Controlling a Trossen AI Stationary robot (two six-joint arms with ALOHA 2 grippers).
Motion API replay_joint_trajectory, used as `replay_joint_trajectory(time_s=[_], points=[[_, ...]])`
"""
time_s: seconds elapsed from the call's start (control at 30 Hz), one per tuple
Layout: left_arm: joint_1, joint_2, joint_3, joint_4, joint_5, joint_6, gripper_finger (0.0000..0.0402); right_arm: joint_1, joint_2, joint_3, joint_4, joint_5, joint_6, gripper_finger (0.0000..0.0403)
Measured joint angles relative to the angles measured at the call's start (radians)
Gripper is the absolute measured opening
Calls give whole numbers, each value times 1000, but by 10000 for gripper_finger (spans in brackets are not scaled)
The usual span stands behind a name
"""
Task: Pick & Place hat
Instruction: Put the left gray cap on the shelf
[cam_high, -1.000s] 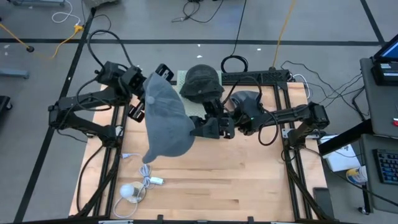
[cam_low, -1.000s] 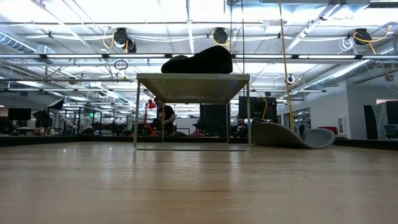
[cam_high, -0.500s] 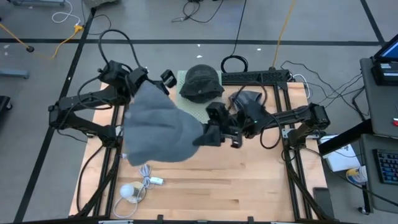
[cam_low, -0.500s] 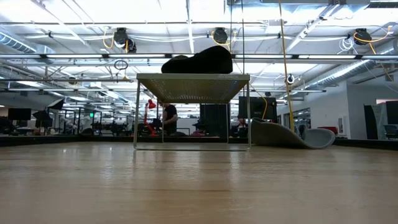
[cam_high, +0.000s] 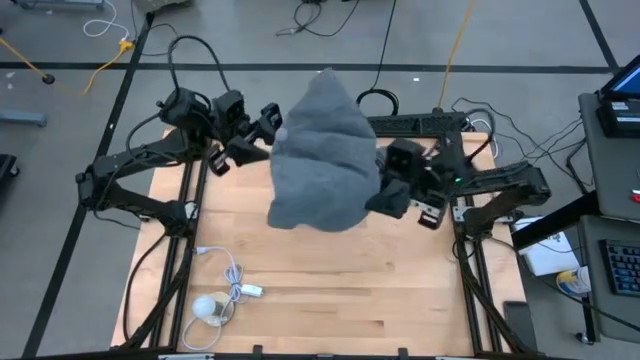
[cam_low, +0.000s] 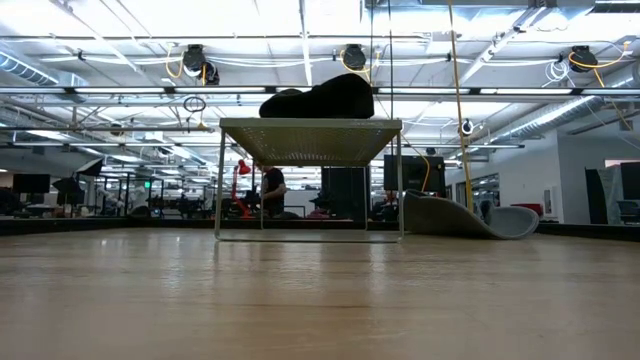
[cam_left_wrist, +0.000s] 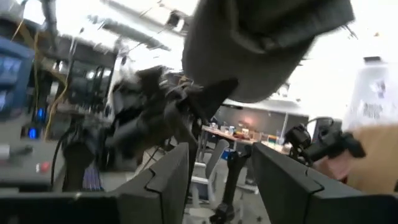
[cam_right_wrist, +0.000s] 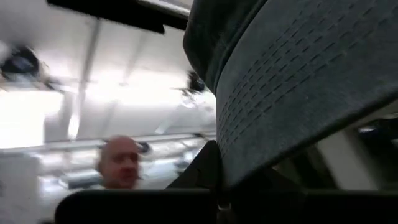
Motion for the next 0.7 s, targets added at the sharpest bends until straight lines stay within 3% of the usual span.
replay_joint_trajectory(time_s=[0.1, 0.3, 0.53, 0.7], points=[[37, 0, 0, -1, -1, -111, 183, 2, -77, 0, -212, 68, -194, 5], [77, 1, 0, -22, -109, -238, 184, 40, -215, 0, -527, 416, -521, 5], [78, 0, 0, -20, -247, -366, 184, 99, -265, 0, -554, 771, -801, 5], [54, 0, 0, -20, -319, -325, 184, 110, -254, 0, -509, 983, -923, 5]])
